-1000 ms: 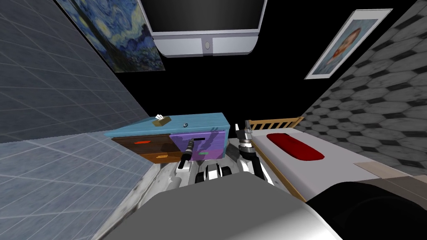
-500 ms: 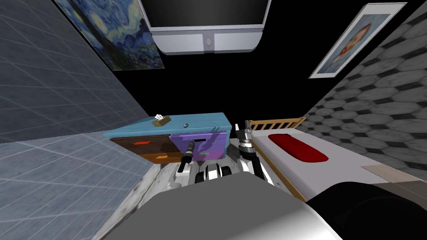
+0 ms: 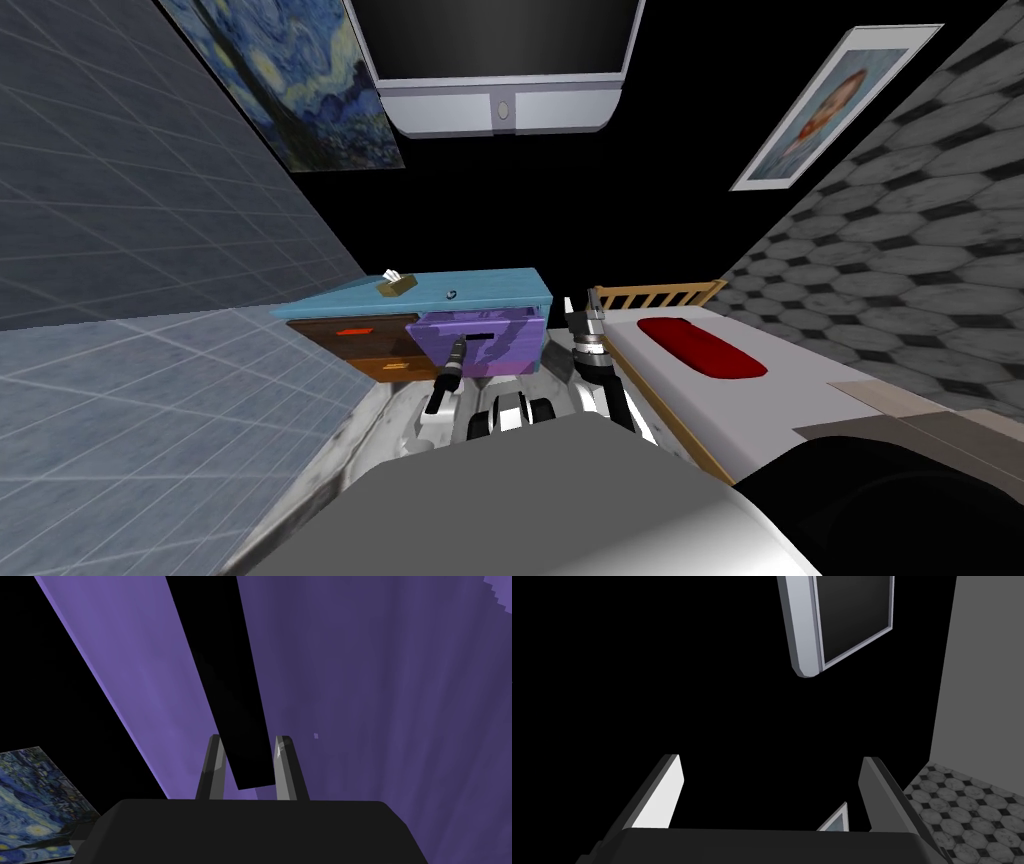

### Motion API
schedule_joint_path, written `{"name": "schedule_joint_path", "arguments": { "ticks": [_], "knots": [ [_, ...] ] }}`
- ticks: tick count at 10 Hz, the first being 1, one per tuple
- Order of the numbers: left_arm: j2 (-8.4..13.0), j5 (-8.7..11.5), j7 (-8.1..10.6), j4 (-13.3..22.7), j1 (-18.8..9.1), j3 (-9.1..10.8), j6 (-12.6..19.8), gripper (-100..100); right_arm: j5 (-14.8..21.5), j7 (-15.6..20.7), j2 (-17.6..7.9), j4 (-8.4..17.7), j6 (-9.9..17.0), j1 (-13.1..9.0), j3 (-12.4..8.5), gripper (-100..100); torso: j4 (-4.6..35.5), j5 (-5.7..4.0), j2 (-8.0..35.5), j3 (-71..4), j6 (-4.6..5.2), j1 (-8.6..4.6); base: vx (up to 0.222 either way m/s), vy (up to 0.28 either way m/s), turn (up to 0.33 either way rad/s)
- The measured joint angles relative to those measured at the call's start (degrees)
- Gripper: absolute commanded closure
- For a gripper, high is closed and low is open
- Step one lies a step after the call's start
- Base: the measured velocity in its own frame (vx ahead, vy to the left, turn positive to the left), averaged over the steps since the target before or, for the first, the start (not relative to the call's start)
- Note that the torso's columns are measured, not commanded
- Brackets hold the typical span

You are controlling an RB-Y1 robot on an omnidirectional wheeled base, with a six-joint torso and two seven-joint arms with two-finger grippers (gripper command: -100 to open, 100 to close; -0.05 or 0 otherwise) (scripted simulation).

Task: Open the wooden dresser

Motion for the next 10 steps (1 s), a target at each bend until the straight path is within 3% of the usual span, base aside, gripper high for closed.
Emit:
{"name": "schedule_joint_path", "arguments": {
  "ticks": [5, 6, 10],
  "knots": [
    [0.4, -0.1, 0.31, -2.1, 1.4, -0.98, 0.2, 100, 0.0, 0.0, 0.0, 0.0, 0.0, 0.0, 0.0, 0, 0.1, 0.02, 0.4, 0.2, -0.1, 0.11, -0.17, 0.021, 0.014],
    [0.4, -0.1, 0.33, -1.9, 1.7, -1.04, 0.3, -100, 0.0, 0.0, 0.0, 0.0, 0.0, 0.0, 0.0, 0, 0.1, -0.02, 0.0, 0.0, -0.04, 0.03, -0.058, -0.041, 0.105],
    [4.4, 1.5, 3.81, 3.4, -3.8, -2.95, -0.5, -100, 0.0, 0.0, 0.0, 0.0, 0.0, 0.0, 0.0, 0, -0.2, 0.09, 0.0, 0.0, 0.02, 0.08, -0.045, -0.074, 0.073]
  ]
}}
